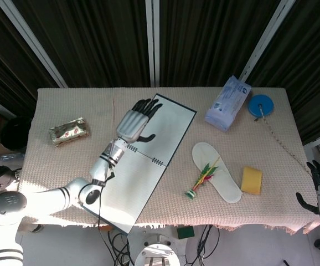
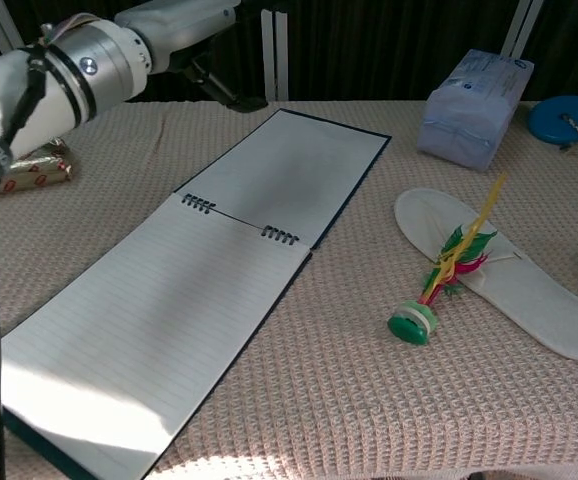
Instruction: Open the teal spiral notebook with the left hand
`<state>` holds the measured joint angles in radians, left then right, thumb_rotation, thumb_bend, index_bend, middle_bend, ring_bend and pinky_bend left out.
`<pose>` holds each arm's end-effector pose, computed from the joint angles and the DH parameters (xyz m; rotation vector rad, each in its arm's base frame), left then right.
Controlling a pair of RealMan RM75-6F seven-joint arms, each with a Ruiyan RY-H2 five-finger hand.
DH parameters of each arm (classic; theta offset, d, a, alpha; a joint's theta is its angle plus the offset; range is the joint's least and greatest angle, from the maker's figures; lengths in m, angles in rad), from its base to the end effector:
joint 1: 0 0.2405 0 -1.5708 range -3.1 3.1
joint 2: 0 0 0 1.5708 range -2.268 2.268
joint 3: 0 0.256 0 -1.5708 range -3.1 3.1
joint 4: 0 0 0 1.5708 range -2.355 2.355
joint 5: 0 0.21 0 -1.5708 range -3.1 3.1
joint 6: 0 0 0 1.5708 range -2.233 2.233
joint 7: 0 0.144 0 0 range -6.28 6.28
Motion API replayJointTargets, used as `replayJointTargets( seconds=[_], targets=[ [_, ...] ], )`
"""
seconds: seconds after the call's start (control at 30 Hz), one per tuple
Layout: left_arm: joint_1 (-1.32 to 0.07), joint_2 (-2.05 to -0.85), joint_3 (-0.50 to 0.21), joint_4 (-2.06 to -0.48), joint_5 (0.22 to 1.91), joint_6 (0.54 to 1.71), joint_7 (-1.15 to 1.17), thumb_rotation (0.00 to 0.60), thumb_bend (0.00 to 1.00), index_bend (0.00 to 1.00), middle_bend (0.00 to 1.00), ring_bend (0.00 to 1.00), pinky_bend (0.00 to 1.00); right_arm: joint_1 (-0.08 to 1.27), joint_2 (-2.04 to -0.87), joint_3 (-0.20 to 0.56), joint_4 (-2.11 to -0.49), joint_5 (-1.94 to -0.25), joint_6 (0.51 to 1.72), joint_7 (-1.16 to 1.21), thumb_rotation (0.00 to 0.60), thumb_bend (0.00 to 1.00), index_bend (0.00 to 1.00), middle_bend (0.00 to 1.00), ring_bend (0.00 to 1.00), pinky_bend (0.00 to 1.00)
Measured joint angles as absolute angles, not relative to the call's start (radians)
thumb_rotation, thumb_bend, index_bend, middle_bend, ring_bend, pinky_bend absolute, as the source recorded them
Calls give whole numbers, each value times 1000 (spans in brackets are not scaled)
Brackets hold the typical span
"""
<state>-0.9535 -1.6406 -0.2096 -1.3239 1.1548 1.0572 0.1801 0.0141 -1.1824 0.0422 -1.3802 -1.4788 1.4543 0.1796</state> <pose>-0.0709 0.3872 -0.0153 -1.8390 -0.8211 -1.2210 -0.3675 -0.1568 0.1606 1.3129 -0.9867 0.8289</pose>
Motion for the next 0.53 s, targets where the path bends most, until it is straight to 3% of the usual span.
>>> replayJointTargets(
  seconds=[0.13,0.23,0.43,0.53],
  targets=[
    [-701,-1492,-51,-1601,1222,1267,234,512,209,35,9,0,89,12,-1201,40,-1373,-1503,1484,178,600,297,0,0,0,0],
    [-530,-1429,54,-1679,1279,1417,233,508,208,56,9,0,88,6,-1212,38,-1367,-1519,1512,174,600,296,0,0,0,0],
    [-282,-1353,230,-1592,1410,1613,166,496,208,63,8,0,88,-5,-1226,32,-1360,-1544,1547,161,600,295,0,0,0,0],
    [-214,-1342,240,-1517,1472,1680,126,493,209,64,9,0,88,-9,-1227,24,-1365,-1560,1558,151,600,294,0,0,0,0]
  ],
)
